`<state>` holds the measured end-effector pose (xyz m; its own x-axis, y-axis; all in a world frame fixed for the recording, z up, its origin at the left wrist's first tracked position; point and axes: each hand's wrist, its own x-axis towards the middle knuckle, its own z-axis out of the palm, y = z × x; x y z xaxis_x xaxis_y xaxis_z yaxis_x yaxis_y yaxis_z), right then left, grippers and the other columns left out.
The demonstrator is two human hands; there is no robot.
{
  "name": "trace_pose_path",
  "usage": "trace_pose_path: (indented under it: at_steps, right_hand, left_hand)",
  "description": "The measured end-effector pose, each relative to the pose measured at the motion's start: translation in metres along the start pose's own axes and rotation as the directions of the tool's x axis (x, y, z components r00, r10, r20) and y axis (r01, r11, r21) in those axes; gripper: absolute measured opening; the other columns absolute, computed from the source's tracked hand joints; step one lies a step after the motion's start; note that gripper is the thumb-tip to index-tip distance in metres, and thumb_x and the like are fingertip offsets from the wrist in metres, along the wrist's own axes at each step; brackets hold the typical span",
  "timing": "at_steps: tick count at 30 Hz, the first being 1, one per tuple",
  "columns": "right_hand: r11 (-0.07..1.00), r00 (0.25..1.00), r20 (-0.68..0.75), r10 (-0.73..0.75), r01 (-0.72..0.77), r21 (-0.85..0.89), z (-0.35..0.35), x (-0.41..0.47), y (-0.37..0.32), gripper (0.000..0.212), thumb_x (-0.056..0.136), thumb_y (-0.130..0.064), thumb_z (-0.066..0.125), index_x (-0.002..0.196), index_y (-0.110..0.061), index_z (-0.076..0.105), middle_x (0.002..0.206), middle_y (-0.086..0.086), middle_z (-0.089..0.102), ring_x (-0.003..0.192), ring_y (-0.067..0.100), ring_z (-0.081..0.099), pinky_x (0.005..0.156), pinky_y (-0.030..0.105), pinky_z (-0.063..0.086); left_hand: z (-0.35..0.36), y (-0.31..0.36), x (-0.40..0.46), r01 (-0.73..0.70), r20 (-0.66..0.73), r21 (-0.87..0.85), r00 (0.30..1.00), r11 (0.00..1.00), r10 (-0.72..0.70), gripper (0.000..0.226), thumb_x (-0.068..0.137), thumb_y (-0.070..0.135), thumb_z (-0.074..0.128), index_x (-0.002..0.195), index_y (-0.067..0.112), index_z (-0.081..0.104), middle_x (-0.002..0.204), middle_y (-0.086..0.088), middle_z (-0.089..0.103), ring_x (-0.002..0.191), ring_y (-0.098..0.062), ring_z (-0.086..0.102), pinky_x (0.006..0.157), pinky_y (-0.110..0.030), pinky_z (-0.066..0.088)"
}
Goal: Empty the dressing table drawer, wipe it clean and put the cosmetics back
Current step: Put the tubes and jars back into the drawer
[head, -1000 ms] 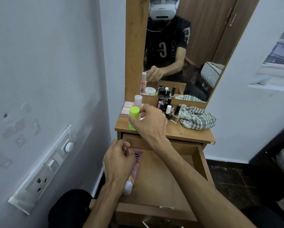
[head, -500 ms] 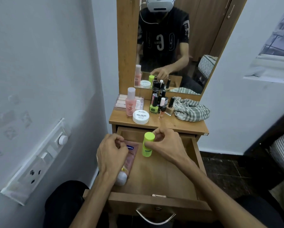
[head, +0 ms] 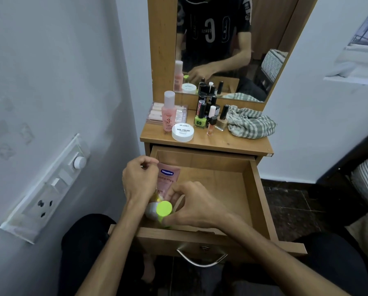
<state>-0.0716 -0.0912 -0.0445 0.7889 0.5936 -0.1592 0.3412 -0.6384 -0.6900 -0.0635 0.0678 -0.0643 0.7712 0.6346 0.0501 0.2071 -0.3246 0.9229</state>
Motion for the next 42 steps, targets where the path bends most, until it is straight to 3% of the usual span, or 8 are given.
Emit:
trace_pose_path:
  at_steps: [9,15,23,32,34,36,39,42]
  right_hand:
    - [0.993,0.998,0.04,-0.044,0.048,-0.109,-0.002,-0.001,-0.003,0.03,0.069,-0.034,0.088,0.093,-0.028,0.07,0.089,-0.012,0.074,0.074,0.001,0.068,0.068,0.026,0.059]
    - [0.995,0.995,0.064,-0.082,0.085,-0.054,-0.02,-0.004,0.015,0.033,0.067,-0.031,0.093,0.09,-0.026,0.071,0.089,-0.01,0.074,0.077,0.006,0.072,0.07,0.038,0.062]
    - [0.996,0.992,0.093,-0.088,0.089,-0.01,-0.005,0.0,0.018,0.038,0.071,-0.03,0.092,0.101,-0.026,0.069,0.098,-0.007,0.075,0.084,0.008,0.074,0.075,0.039,0.064]
    - [0.999,0.953,0.303,0.03,-0.024,-0.021,-0.024,-0.004,0.018,0.055,0.083,-0.013,0.084,0.129,-0.032,0.062,0.114,0.0,0.074,0.1,0.011,0.074,0.092,0.039,0.063]
    - [0.997,0.983,0.177,0.047,-0.037,-0.064,-0.042,0.002,0.017,0.047,0.083,-0.014,0.083,0.122,-0.034,0.067,0.106,-0.004,0.076,0.094,0.006,0.074,0.09,0.038,0.063]
    - [0.995,0.989,-0.138,0.05,-0.061,-0.084,-0.059,0.016,0.015,0.034,0.085,-0.019,0.08,0.115,-0.032,0.073,0.097,-0.009,0.077,0.088,0.002,0.072,0.087,0.036,0.063]
    - [0.991,0.824,-0.567,0.009,-0.083,-0.105,-0.073,0.046,0.004,0.035,0.087,-0.033,0.077,0.12,-0.025,0.073,0.106,-0.01,0.075,0.087,0.003,0.069,0.084,0.034,0.062]
    - [0.941,0.787,-0.611,-0.088,-0.135,-0.31,-0.075,0.081,-0.006,0.052,0.084,-0.049,0.073,0.127,-0.02,0.069,0.117,-0.003,0.074,0.1,0.017,0.069,0.077,0.034,0.056]
  left_hand:
    - [-0.002,0.003,-0.003,0.054,0.018,-0.067,0.998,0.996,-0.053,0.023,0.086,0.012,0.06,0.083,0.024,0.079,0.083,0.015,0.072,0.08,-0.003,0.066,0.063,-0.02,0.047]
    - [-0.004,0.003,-0.004,0.025,0.033,-0.022,0.999,0.999,-0.024,0.019,0.087,0.016,0.062,0.083,0.025,0.078,0.082,0.013,0.073,0.079,-0.003,0.065,0.061,-0.017,0.043]
    - [-0.002,0.001,-0.005,-0.033,0.05,0.052,0.998,0.998,0.03,0.017,0.089,0.016,0.063,0.085,0.023,0.077,0.082,0.012,0.071,0.078,-0.004,0.064,0.063,-0.019,0.045]
    - [-0.001,-0.004,-0.002,-0.041,0.076,0.063,0.996,0.997,0.036,0.014,0.089,0.018,0.064,0.086,0.026,0.075,0.086,0.012,0.071,0.083,-0.007,0.066,0.074,-0.033,0.059]
    - [0.0,-0.003,-0.002,-0.057,0.074,0.073,0.996,0.996,0.052,0.015,0.089,0.018,0.064,0.083,0.026,0.074,0.085,0.013,0.071,0.083,-0.007,0.066,0.072,-0.031,0.058]
    - [0.0,-0.003,-0.002,-0.077,0.078,0.083,0.994,0.994,0.07,0.017,0.09,0.018,0.064,0.079,0.03,0.072,0.082,0.015,0.069,0.082,-0.006,0.066,0.072,-0.032,0.058]
    - [0.0,-0.003,-0.002,-0.091,0.075,0.092,0.994,0.992,0.084,0.021,0.089,0.018,0.064,0.073,0.032,0.068,0.078,0.018,0.067,0.079,-0.002,0.064,0.074,-0.038,0.06]
    - [0.0,-0.003,-0.004,-0.087,0.062,0.09,0.995,0.992,0.082,0.017,0.088,0.018,0.064,0.076,0.027,0.072,0.078,0.016,0.069,0.079,-0.002,0.064,0.075,-0.04,0.06]
